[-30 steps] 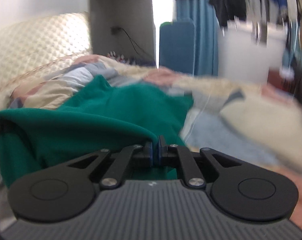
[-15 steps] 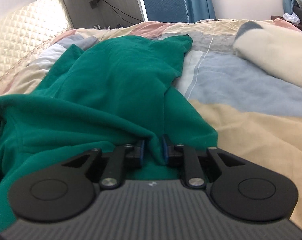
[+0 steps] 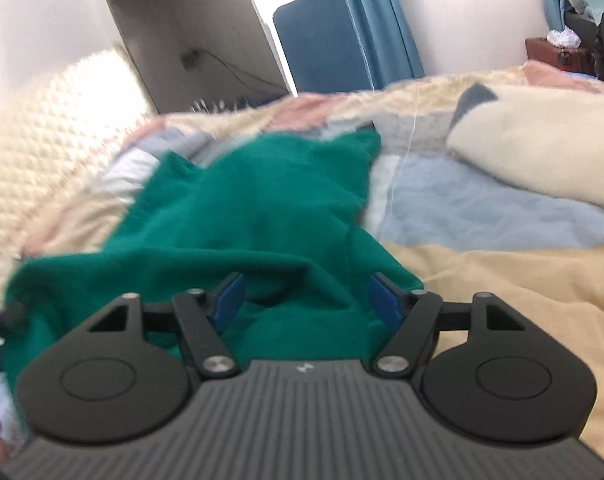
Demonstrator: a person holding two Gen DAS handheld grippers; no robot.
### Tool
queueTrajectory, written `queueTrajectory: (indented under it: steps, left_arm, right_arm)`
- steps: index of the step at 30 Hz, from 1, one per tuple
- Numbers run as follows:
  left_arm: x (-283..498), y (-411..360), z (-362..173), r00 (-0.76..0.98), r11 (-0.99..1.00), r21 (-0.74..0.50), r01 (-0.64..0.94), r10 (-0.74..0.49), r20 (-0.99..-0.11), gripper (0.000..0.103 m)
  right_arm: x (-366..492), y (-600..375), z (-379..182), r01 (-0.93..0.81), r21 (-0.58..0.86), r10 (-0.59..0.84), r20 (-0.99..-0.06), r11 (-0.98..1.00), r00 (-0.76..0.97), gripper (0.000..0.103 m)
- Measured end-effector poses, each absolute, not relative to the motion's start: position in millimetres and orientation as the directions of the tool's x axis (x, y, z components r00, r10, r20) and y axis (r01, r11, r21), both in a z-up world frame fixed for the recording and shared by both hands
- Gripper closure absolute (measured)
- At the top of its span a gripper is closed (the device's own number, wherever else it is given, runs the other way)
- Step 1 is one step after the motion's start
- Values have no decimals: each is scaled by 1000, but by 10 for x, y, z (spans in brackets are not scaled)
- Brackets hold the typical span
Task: Fold large clothes
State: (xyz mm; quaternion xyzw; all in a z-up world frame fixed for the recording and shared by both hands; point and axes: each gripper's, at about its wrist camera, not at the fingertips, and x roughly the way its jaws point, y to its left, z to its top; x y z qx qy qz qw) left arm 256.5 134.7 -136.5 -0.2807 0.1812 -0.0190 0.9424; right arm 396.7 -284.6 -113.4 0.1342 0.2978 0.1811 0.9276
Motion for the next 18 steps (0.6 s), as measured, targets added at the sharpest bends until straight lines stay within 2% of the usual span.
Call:
queueTrajectory:
  steps: [5,9,14,16,18]
  left_arm:
    - [2289,1297,-1292,924,837,-533,-126,-96,-369,41]
    - [2253,1288,-1307,919,805,-583,-111,-140,-368,41]
    - [2330,1230,-1389,902,806,-585,-95,-178,-393,42]
    - [2397,1207,-1436,895,807,-583,-97,-185,-406,42]
    - [2462,1179,-1476,890,815,-574,-86,-196,-412,43]
  right_arm:
    - [3451,-2843,-834,-321,315,434,-414,893,800,32]
    - [3269,-2692,-735,-431,311,526,-368,847,767,31]
    - [3394,-2438,-924,-494,481,681,-395,725,616,32]
    - [3490,-2352,-1043,-472,527,700,-422,707,577,36]
    - [3618,-2296,-1173,-430,548,688,-460,717,561,45]
